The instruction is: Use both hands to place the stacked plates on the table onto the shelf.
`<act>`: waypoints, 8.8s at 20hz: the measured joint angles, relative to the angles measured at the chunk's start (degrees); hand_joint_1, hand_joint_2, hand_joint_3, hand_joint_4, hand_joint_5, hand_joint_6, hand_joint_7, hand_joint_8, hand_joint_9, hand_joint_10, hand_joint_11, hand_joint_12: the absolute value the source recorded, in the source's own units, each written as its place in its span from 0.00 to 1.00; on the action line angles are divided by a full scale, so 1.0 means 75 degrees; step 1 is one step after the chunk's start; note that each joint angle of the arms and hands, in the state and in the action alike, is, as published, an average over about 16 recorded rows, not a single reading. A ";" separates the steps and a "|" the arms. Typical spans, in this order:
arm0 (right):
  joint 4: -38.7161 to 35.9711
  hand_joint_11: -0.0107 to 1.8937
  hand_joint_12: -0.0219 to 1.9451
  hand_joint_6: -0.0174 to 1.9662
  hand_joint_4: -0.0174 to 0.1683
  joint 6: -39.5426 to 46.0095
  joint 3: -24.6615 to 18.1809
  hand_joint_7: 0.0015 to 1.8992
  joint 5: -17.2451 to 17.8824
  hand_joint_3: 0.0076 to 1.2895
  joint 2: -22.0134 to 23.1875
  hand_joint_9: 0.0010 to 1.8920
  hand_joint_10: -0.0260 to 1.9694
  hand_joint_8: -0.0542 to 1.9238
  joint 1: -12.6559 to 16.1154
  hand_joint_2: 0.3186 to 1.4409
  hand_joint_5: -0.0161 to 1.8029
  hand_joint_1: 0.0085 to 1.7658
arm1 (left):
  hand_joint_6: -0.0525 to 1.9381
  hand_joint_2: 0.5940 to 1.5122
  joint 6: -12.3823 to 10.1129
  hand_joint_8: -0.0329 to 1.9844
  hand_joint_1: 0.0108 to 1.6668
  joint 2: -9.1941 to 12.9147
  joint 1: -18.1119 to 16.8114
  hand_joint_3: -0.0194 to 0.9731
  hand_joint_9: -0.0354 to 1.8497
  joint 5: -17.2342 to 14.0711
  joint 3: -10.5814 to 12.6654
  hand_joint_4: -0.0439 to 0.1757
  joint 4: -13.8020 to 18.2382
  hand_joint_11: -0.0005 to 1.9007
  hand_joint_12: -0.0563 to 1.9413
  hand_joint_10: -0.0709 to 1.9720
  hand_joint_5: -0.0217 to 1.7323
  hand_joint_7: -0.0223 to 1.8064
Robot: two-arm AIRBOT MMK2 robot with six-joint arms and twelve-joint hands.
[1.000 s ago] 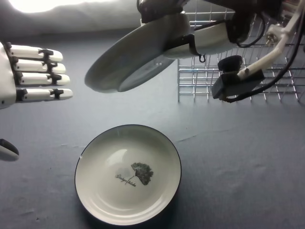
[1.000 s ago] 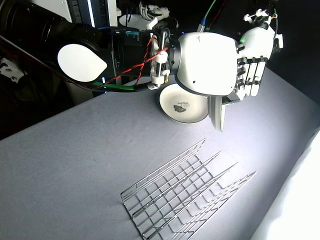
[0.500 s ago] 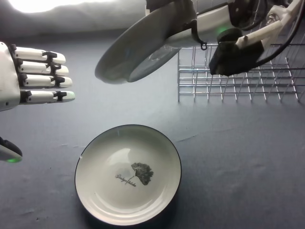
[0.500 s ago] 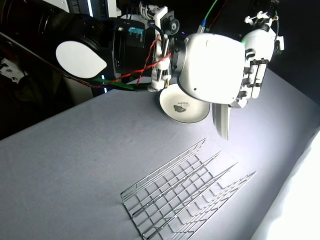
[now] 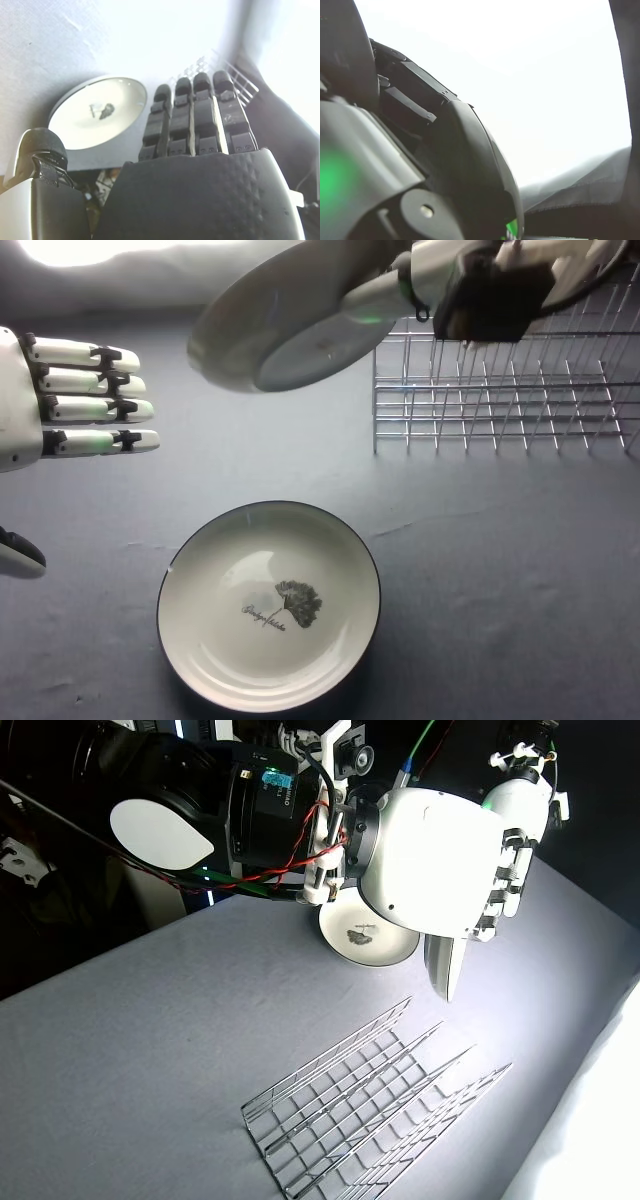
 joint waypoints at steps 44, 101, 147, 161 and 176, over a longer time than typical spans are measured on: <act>0.1116 0.44 0.62 0.52 0.05 -0.0025 0.0860 0.53 0.0000 0.01 0.1228 0.51 0.57 0.47 -0.0710 0.64 0.50 0.78 | 0.03 0.51 -0.2302 0.02 0.01 0.0409 -0.0045 0.03 0.07 -0.1200 -0.0029 0.19 0.0504 0.02 0.09 0.04 0.08 0.07; -0.1909 0.15 0.66 0.03 0.08 -0.0040 0.0508 0.43 0.1626 0.01 0.1201 0.40 0.06 0.03 -0.1438 0.72 0.42 0.62 | 0.03 0.53 -0.2664 0.02 0.01 -0.0862 0.2117 0.03 0.07 -0.1917 0.0198 0.18 0.0640 0.02 0.10 0.04 0.07 0.07; -0.9944 0.01 0.26 0.03 0.13 -0.0793 0.1168 0.01 0.2995 0.00 -0.1358 0.01 0.02 0.03 -0.2488 0.49 0.02 0.64 | 0.01 0.51 -0.1993 0.01 0.01 -0.1002 0.3096 0.03 0.06 -0.1668 0.0090 0.15 0.0293 0.02 0.09 0.03 0.03 0.05; -0.9652 0.01 0.34 0.03 0.13 -0.1088 0.1663 0.01 0.2420 0.01 -0.2616 0.02 0.02 0.03 -0.2613 0.53 0.04 0.68 | 0.01 0.52 -0.1993 0.01 0.01 -0.1002 0.3096 0.03 0.06 -0.1670 0.0091 0.16 0.0285 0.02 0.10 0.03 0.03 0.05; -0.9167 0.06 0.62 0.03 0.12 -0.1643 0.1698 0.28 0.2211 0.01 -0.2875 0.27 0.04 0.03 -0.2809 0.63 0.30 0.69 | 0.01 0.52 -0.1994 0.01 0.01 -0.1001 0.3095 0.03 0.07 -0.1677 0.0093 0.15 0.0255 0.02 0.10 0.03 0.03 0.06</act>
